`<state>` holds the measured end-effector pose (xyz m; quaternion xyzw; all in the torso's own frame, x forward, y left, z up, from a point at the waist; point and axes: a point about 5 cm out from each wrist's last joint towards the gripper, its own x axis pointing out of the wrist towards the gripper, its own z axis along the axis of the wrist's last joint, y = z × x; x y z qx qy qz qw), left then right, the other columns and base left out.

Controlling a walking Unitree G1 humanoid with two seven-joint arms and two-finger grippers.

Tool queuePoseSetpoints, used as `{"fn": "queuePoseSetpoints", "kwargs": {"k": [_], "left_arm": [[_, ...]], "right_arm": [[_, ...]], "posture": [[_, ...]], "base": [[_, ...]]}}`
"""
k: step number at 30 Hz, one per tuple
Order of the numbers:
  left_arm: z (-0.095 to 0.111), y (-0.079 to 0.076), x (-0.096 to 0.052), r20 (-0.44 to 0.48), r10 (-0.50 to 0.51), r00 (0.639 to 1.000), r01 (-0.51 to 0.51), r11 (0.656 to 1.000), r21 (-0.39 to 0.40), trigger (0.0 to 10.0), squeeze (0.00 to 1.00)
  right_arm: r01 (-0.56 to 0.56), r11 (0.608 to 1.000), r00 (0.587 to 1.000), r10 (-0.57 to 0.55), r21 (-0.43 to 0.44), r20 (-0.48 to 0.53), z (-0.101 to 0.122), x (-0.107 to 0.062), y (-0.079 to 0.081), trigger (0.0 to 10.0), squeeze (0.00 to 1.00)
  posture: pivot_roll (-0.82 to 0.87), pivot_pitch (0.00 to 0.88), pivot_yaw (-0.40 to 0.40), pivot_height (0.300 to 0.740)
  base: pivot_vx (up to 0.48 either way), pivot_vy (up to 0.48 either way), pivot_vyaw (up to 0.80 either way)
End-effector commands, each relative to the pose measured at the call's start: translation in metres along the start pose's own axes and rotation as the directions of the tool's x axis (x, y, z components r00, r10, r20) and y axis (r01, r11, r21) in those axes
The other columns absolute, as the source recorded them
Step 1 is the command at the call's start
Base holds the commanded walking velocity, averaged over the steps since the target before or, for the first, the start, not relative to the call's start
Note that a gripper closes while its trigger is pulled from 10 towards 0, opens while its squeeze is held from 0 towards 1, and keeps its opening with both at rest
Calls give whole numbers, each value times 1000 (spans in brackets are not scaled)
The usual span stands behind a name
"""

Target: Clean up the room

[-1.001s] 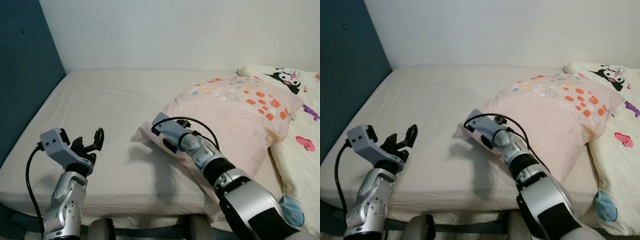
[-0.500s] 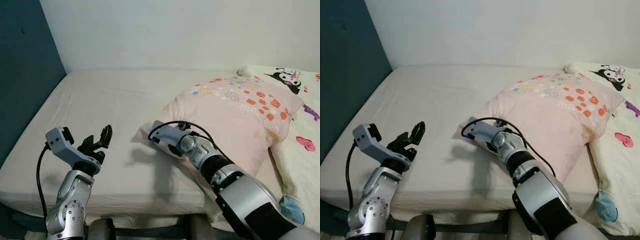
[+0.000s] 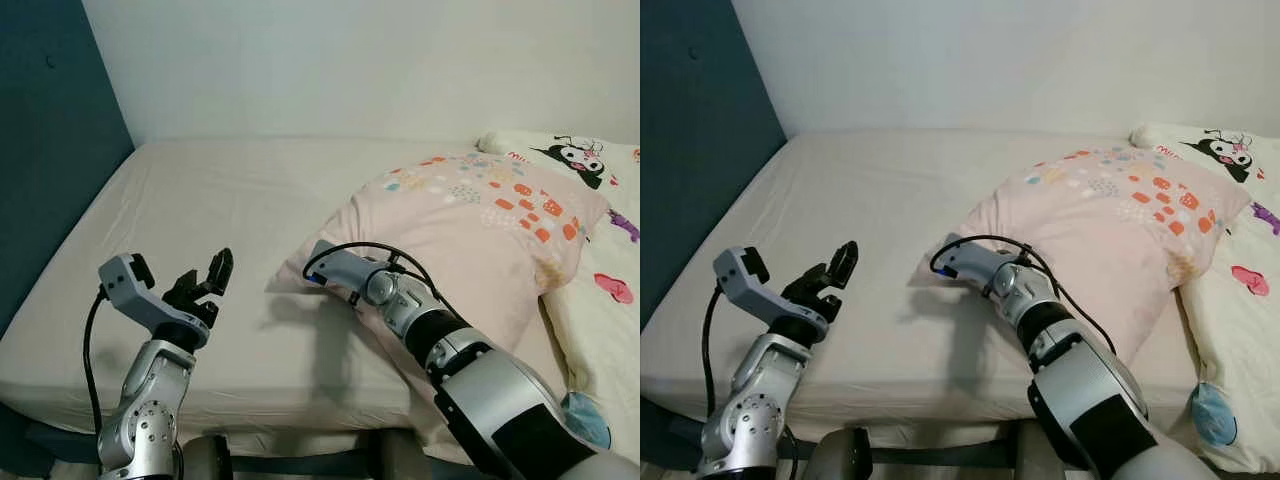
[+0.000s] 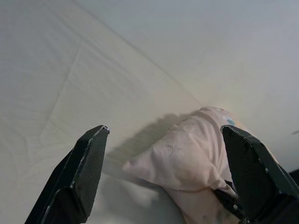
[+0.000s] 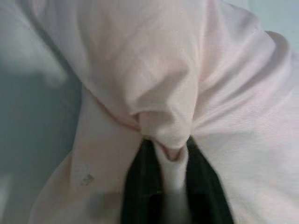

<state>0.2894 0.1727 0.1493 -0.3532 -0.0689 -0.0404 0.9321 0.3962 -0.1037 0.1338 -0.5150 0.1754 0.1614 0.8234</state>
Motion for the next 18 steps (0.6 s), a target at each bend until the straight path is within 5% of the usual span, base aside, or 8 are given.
{"fn": "queuePoseSetpoints", "kwargs": {"k": [1, 5, 9, 10, 12, 15, 18], "left_arm": [[-2, 1, -2, -15, 7, 1000, -7, 1000, -1, 10000, 0], [-2, 2, -2, -16, 11, 1000, -11, 1000, 9, 10000, 0], [2, 4, -2, -2, 23, 1000, -23, 999, 25, 10000, 0], [2, 4, -2, -2, 23, 1000, -23, 999, 25, 10000, 0], [3, 4, -3, 3, 22, 1000, -22, 999, 25, 10000, 0], [4, 4, -3, 4, 21, 1000, -21, 999, 25, 10000, 0], [4, 4, -5, 3, 18, 1000, -18, 999, 26, 10000, 0]], "right_arm": [[-8, 1000, 999, 9, 16, -39, -12, 0, 4, 0, 0], [12, 999, 1000, -11, 31, -29, -14, 0, 2, 0, 0], [-55, 981, 974, 11, 189, 225, 24, -2, 3, 0, 0], [-55, 981, 974, 11, 189, 225, 24, -2, 3, 0, 0], [-170, 964, 919, 80, 204, 386, 45, -7, 13, 0, 0], [-193, 960, 903, 94, 202, 419, 49, -9, 16, 0, 0], [-330, 932, 809, 196, 152, 555, 61, -16, 31, 0, 0]], "posture": [[85, 149, -70, 572], [85, 144, -68, 572], [83, 136, -68, 572], [83, 136, -68, 572], [81, 133, -69, 572], [81, 133, -69, 572], [77, 130, -62, 572]], "base": [[0, 0, 0], [0, 0, 0], [0, 0, 0], [0, 0, 0], [0, 0, 0], [0, 0, 0], [0, 0, 0]]}}
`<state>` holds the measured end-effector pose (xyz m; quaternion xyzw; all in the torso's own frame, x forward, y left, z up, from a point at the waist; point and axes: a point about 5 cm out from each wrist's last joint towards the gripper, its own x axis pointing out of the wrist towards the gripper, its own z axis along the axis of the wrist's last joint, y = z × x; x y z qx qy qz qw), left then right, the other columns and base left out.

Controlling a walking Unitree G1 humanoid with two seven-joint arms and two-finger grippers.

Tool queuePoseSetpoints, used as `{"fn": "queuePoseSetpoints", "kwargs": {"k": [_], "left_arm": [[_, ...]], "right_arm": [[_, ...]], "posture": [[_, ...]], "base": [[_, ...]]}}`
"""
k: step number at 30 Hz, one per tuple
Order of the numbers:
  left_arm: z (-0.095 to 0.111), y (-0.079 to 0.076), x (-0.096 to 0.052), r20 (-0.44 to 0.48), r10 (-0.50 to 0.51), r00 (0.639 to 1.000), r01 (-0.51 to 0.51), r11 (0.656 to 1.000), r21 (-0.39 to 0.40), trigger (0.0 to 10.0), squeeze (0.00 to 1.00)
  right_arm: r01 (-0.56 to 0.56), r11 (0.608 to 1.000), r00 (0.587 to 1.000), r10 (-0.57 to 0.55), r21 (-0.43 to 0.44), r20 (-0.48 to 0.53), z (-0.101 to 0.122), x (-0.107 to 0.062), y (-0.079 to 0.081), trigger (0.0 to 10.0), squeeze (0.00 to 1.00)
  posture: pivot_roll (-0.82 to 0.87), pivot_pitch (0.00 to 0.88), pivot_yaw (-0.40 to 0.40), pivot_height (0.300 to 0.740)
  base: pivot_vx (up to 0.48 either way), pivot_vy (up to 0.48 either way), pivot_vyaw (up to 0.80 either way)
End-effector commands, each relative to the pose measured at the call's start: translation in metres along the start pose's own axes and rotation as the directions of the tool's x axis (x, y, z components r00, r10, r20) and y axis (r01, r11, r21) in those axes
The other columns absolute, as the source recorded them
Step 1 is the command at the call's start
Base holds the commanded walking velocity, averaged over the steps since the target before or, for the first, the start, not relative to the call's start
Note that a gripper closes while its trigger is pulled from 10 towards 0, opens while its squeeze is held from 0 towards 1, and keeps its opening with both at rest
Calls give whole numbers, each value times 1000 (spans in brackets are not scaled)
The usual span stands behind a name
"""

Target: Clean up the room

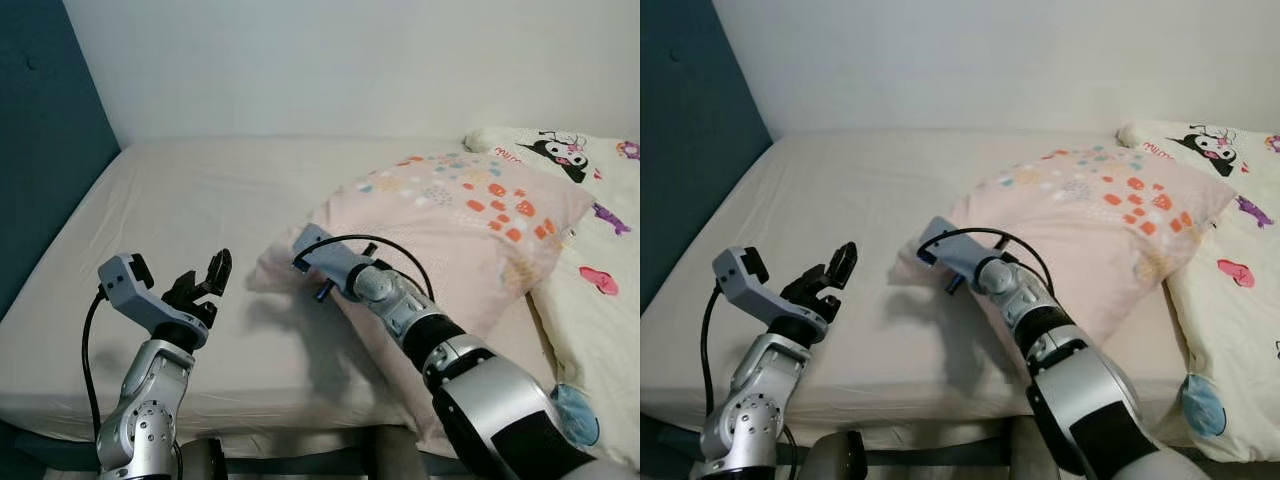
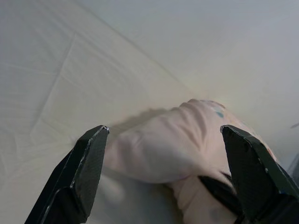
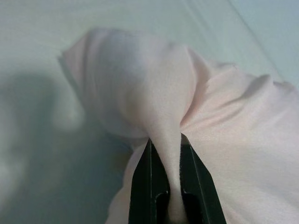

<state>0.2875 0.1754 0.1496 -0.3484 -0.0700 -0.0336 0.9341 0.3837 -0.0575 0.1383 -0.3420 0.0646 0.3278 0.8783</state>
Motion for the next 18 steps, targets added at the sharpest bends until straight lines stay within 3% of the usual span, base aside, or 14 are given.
{"fn": "queuePoseSetpoints", "kwargs": {"k": [1, 3, 4, 5, 6, 7, 9, 10, 12, 13, 14, 15, 17, 18], "left_arm": [[2, 2, -4, -4, 7, 1000, -7, 1000, 15, 10000, 0], [1, 2, -4, -7, 3, 1000, -3, 1000, 14, 10000, 0], [1, 2, -4, -7, 3, 1000, -3, 1000, 14, 10000, 0], [1, 1, -4, -10, -1, 1000, 1, 1000, 16, 10000, 0], [1, 1, -4, -11, -2, 1000, 2, 1000, 16, 10000, 0], [1, 1, -4, -11, -2, 1000, 2, 1000, 16, 10000, 0], [3, 1, -2, -8, -4, 1000, 4, 1000, 19, 10000, 0], [3, 1, -2, -8, -4, 1000, 4, 1000, 19, 10000, 0], [4, 2, 0, -4, -4, 1000, 4, 1000, 18, 10000, 0], [4, 2, 0, -4, -4, 1000, 4, 1000, 18, 10000, 0], [5, 2, 1, -3, -6, 1000, 6, 1000, 18, 10000, 0], [5, 2, 1, -3, -6, 1000, 6, 1000, 18, 10000, 0], [7, 0, 3, 0, -13, 1000, 13, 1000, 21, 10000, 0], [7, 0, 3, 0, -13, 1000, 13, 1000, 21, 10000, 0]], "right_arm": [[-93, 996, 989, 93, -2, 117, 17, 3, 15, 0, 0], [-228, 974, 950, 225, -11, 215, 23, 1, 30, 0, 0], [-228, 974, 950, 225, -11, 215, 23, 1, 30, 0, 0], [-347, 937, 893, 344, -43, 288, 26, -5, 43, 0, 0], [-391, 919, 866, 388, -55, 314, 26, -8, 48, 0, 0], [-391, 919, 866, 388, -55, 314, 26, -8, 48, 0, 0], [-485, 870, 792, 481, -91, 375, 28, -18, 54, 0, 0], [-485, 870, 792, 481, -91, 375, 28, -18, 54, 0, 0], [-528, 840, 749, 529, -121, 399, 28, -25, 58, 0, 0], [-528, 840, 749, 529, -121, 399, 28, -25, 58, 0, 0], [-560, 816, 717, 565, -146, 407, 28, -30, 60, 0, 0], [-560, 816, 717, 565, -146, 407, 28, -30, 60, 0, 0], [-645, 734, 630, 668, -213, 396, 24, -46, 67, 0, 0], [-645, 734, 630, 668, -213, 396, 24, -46, 67, 0, 0]], "posture": [[77, 130, -62, 572], [76, 127, -59, 572], [76, 127, -59, 572], [75, 124, -54, 572], [74, 123, -53, 572], [74, 123, -53, 572], [71, 120, -48, 572], [71, 120, -48, 572], [69, 117, -45, 572], [69, 117, -45, 572], [69, 117, -40, 572], [69, 117, -40, 572], [74, 119, -39, 572], [74, 119, -39, 572]], "base": [[0, 0, 0], [0, 0, 0], [0, 0, 0], [0, 0, 0], [0, 0, 0], [0, 0, 0], [0, 0, 0], [0, 0, 0], [0, 0, 0], [0, 0, 0], [0, 0, 0], [0, 0, 0], [0, 0, 0], [0, 0, 0]]}}
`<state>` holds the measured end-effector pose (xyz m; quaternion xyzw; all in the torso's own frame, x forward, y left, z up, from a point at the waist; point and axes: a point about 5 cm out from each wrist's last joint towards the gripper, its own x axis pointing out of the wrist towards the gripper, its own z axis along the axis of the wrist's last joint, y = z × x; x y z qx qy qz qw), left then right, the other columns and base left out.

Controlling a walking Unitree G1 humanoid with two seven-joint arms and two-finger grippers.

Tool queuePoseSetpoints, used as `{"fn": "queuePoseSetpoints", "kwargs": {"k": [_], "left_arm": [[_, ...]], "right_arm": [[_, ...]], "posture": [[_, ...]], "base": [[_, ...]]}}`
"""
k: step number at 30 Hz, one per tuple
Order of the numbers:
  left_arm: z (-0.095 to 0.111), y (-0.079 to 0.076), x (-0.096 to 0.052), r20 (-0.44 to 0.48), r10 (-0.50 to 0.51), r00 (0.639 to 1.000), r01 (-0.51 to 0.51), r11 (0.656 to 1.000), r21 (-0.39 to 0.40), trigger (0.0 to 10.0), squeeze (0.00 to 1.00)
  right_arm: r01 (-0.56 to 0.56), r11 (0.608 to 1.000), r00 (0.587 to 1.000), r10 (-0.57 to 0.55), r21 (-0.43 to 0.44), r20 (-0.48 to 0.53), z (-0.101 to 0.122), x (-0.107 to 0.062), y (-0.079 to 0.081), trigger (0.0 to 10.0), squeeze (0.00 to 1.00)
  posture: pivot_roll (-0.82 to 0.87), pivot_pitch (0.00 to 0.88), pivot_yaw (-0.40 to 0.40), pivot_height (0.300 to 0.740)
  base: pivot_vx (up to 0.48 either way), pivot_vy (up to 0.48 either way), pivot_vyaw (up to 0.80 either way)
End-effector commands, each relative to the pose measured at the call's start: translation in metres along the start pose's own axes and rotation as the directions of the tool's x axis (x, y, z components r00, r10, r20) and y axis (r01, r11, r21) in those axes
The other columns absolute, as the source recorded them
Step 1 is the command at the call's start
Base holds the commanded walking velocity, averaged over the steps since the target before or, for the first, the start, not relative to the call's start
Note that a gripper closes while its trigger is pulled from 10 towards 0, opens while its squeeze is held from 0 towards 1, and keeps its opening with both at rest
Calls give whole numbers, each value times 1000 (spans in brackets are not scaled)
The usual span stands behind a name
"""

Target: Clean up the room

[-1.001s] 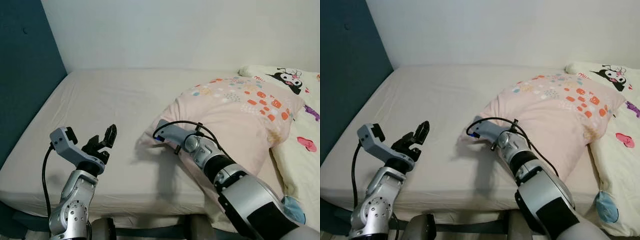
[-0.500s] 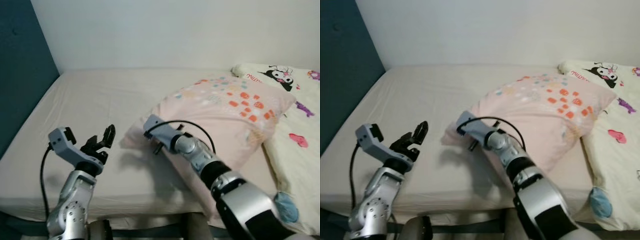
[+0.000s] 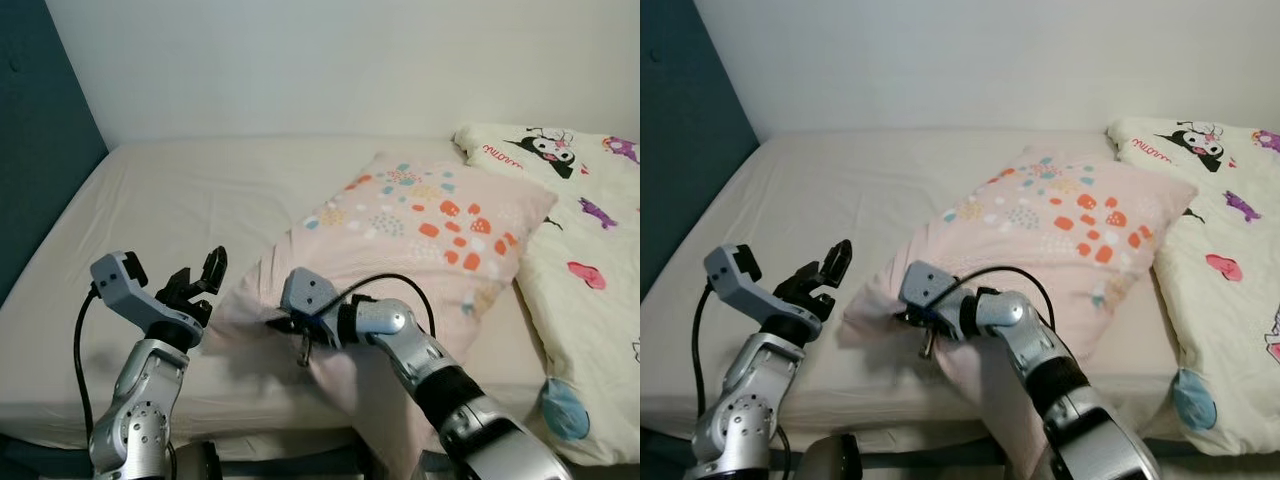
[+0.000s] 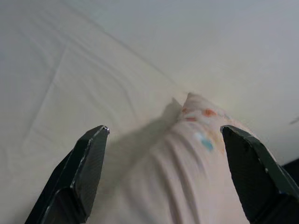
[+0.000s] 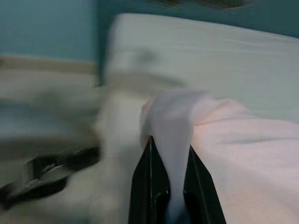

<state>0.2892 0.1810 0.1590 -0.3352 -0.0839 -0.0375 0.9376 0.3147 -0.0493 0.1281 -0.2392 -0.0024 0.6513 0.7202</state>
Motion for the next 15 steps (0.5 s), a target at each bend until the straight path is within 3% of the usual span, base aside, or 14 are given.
{"fn": "queuePoseSetpoints", "kwargs": {"k": [1, 5, 6, 9, 12, 15], "left_arm": [[-3, 2, 0, -21, 2, 1000, -2, 1000, -6, 10000, 0], [-2, 2, 0, -21, -2, 1000, 1, 1000, -4, 10000, 0], [-2, 2, 0, -26, -6, 1000, 6, 1000, -2, 10000, 0], [-1, 1, -1, -30, -11, 999, 11, 1000, 2, 10000, 0], [-1, 1, 0, -30, -12, 999, 12, 1000, 4, 10000, 0], [0, 2, 1, -32, -14, 999, 15, 1000, 12, 10000, 0]], "right_arm": [[-181, 982, 981, 184, -51, 61, 17, 6, 18, 0, 0], [-306, 951, 950, 308, -54, 42, 14, -10, 33, 0, 0], [-433, 900, 901, 432, -44, -30, 2, -30, 50, 0, 0], [-487, 872, 870, 480, -50, -111, -9, -43, 56, 0, 0], [-490, 870, 865, 478, -52, -154, -16, -49, 56, 0, 0], [-434, 898, 885, 409, -74, -223, -25, -59, 45, 0, 0]], "posture": [[72, 121, -37, 572], [73, 121, -35, 572], [75, 122, -31, 572], [77, 123, -28, 572], [78, 123, -25, 572], [80, 124, -23, 572]], "base": [[0, 0, 0], [0, 0, 0], [0, 0, 0], [0, 0, 0], [0, 0, 0], [0, 0, 0]]}}
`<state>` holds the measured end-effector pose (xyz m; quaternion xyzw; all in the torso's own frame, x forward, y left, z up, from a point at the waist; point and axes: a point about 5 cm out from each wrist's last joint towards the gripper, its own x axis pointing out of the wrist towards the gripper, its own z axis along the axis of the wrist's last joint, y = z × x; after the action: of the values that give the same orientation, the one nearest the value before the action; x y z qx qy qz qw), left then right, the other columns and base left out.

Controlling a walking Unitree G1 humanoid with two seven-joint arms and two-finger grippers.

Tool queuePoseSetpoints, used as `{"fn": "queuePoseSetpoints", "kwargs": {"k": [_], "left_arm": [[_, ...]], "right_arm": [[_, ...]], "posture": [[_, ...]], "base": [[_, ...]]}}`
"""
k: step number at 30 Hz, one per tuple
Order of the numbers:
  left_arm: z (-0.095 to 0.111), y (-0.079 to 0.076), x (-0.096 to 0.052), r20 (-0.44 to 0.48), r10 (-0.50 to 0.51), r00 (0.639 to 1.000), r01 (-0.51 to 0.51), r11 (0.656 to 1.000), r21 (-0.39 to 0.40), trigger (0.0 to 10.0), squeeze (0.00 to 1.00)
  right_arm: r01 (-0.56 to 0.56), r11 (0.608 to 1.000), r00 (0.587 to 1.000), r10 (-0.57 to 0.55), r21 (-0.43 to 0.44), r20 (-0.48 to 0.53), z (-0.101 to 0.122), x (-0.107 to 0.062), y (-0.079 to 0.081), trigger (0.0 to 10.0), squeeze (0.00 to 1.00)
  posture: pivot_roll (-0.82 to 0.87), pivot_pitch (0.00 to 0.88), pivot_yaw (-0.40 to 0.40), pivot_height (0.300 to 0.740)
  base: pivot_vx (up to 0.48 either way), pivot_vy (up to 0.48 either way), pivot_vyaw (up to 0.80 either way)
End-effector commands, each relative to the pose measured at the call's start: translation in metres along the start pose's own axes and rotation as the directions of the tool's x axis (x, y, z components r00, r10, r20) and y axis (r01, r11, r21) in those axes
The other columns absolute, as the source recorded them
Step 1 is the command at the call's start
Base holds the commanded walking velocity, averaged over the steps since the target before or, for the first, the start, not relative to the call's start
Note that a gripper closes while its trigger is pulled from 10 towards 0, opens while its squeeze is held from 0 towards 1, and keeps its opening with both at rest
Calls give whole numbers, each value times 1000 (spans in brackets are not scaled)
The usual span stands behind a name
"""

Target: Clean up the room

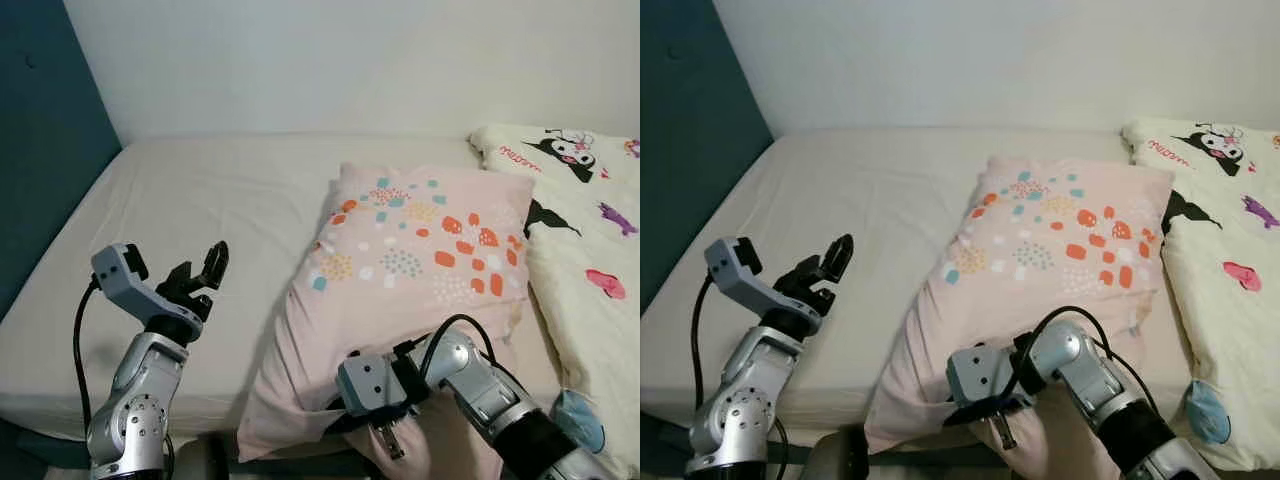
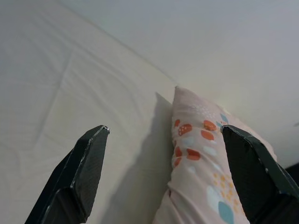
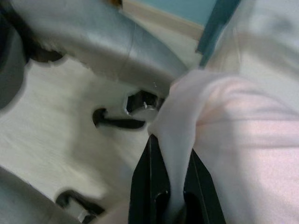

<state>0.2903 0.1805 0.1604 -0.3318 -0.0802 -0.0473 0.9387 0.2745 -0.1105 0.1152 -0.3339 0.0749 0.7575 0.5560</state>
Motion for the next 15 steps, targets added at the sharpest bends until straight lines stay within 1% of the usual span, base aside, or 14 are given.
{"fn": "queuePoseSetpoints", "kwargs": {"k": [1, 2, 3, 4, 5, 7, 9, 10, 11, 12, 13, 14, 15], "left_arm": [[0, 3, 1, -19, 2, 1000, -2, 1000, 9, 10000, 0], [0, 3, 1, -19, 2, 1000, -2, 1000, 12, 10000, 0], [0, 3, 1, -19, 2, 1000, -2, 1000, 12, 10000, 0], [0, 4, 2, -21, 3, 1000, -3, 1000, 16, 10000, 0], [0, 4, 2, -22, 2, 1000, -2, 1000, 20, 10000, 0], [0, 4, 2, -22, 2, 1000, -2, 1000, 20, 10000, 0], [0, 4, 4, -25, 1, 1000, 0, 1000, 31, 10000, 0], [0, 5, 4, -27, -1, 1000, 2, 999, 49, 10000, 0], [0, 5, 5, -30, -4, 1000, 6, 998, 69, 10000, 0], [0, 5, 6, -33, -7, 999, 10, 996, 83, 10000, 0], [0, 5, 6, -33, -7, 999, 10, 996, 83, 10000, 0], [0, 5, 7, -36, -11, 999, 14, 996, 94, 10000, 0], [-1, 5, 8, -47, -25, 999, 31, 992, 123, 10000, 0]], "right_arm": [[32, 999, 998, -33, -19, -49, -7, -2, -3, 0, 0], [105, 994, 992, -107, -28, -71, -9, -8, -12, 3647, 431], [105, 994, 992, -107, -28, -71, -9, -8, -12, 3647, 431], [176, 984, 980, -179, -34, -84, -9, -11, -20, 7686, 851], [219, 976, 972, -219, -19, -83, -7, -15, -25, 10000, 1000], [219, 976, 972, -219, -19, -83, -7, -15, -25, 10000, 1000], [302, 953, 952, -301, 3, -56, -1, -20, -34, 10000, 1000], [367, 929, 930, -368, 51, 4, 7, -27, -41, 10000, 0], [427, 898, 897, -436, 109, 75, 16, -34, -49, 10000, 0], [463, 869, 862, -487, 172, 138, 24, -42, -55, 10000, 0], [463, 869, 862, -487, 172, 138, 24, -42, -55, 10000, 0], [487, 844, 828, -528, 224, 190, 30, -49, -60, 10000, 0], [534, 784, 737, -615, 316, 281, 41, -65, -68, 10000, 0]], "posture": [[79, 123, -20, 572], [80, 123, -17, 572], [80, 123, -17, 572], [80, 123, -17, 572], [80, 122, -16, 572], [80, 122, -16, 572], [82, 119, -15, 572], [84, 118, -16, 572], [88, 115, -17, 572], [88, 115, -17, 572], [88, 115, -17, 572], [88, 115, -17, 572], [86, 113, -13, 572]], "base": [[0, 0, 0], [0, 0, 0], [0, 0, 0], [0, 0, 0], [0, 0, 0], [0, 0, 0], [0, 0, 0], [0, 0, 0], [0, 0, 0], [0, 0, 0], [0, 0, 0], [0, 0, 0], [0, 0, 0]]}}
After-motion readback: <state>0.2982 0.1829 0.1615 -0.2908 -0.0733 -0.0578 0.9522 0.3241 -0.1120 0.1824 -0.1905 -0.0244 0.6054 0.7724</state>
